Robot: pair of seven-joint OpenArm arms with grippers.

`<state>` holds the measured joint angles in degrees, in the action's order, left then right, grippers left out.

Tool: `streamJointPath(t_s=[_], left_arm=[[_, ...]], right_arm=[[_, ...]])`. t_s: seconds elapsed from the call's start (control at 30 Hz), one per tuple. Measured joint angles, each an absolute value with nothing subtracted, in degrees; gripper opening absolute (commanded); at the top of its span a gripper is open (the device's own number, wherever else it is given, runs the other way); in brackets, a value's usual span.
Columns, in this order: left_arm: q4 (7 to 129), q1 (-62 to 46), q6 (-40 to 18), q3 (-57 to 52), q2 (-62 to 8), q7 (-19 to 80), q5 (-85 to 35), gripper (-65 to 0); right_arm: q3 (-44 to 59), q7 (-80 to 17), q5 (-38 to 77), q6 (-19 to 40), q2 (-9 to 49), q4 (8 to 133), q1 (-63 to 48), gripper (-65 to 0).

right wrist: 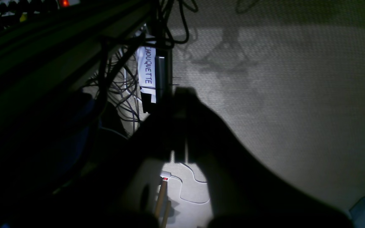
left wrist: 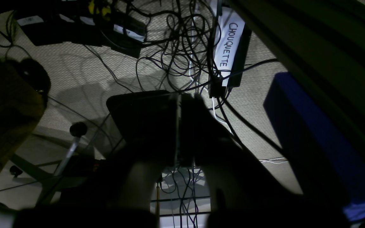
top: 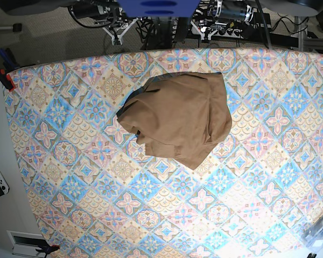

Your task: Layout the t-shirt on the table in an organized manner, then fold the t-shirt properly

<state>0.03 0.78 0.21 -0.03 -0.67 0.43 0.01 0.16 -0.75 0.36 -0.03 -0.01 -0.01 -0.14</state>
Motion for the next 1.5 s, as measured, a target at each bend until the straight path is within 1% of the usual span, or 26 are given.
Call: streamJointPath(t_s=[0.73, 0.83, 0.9, 1.03, 1.17, 1.3, 1.4, 1.5], left_arm=[[0.03, 0.80, 0.21, -0.03, -0.64, 0.45, -0.01, -65.0], [0.05, 0.14, 0.21, -0.10, -0.67, -1.78, -0.05, -65.0], [0.10, -0.86, 0.21, -0.10, -0.73, -6.76, -0.05, -65.0], [0.14, -4.75, 0.21, -0.16, -0.84, -16.23, -0.08, -65.0], [-0.01, -8.34, 0.21, -0.16, -0.84, -25.76, -0.10, -65.0], [0.05, -10.63, 0.21, -0.19, -0.84, -38.81, -0.25, -65.0], [0.16, -12.36, 0.21, -0.19, -0.84, -49.23, -0.25, -65.0], [0.12, -14.31, 0.16, -0.16, -1.74, -57.06, -0.03, -65.0]], right_arm=[[0.16, -0.58, 0.36, -0.03, -0.01, -0.01, -0.16, -65.0], [0.16, 0.19, 0.34, 0.01, 0.23, -0.01, -0.34, -65.0], [0.27, 3.99, 0.21, 0.32, 1.13, -0.01, -0.78, -65.0], [0.32, 15.81, 0.47, -0.45, 3.03, 0.30, -4.43, -65.0], [0.32, 25.65, 0.19, -0.45, 2.94, -0.21, -9.26, -65.0], [0.32, 36.91, 0.12, -0.03, 2.57, -0.10, -11.60, -65.0], [0.32, 47.44, 0.23, -0.05, 2.90, 0.30, -13.10, -65.0], [0.32, 56.60, -0.16, -0.03, 3.38, 0.25, -16.36, -65.0]])
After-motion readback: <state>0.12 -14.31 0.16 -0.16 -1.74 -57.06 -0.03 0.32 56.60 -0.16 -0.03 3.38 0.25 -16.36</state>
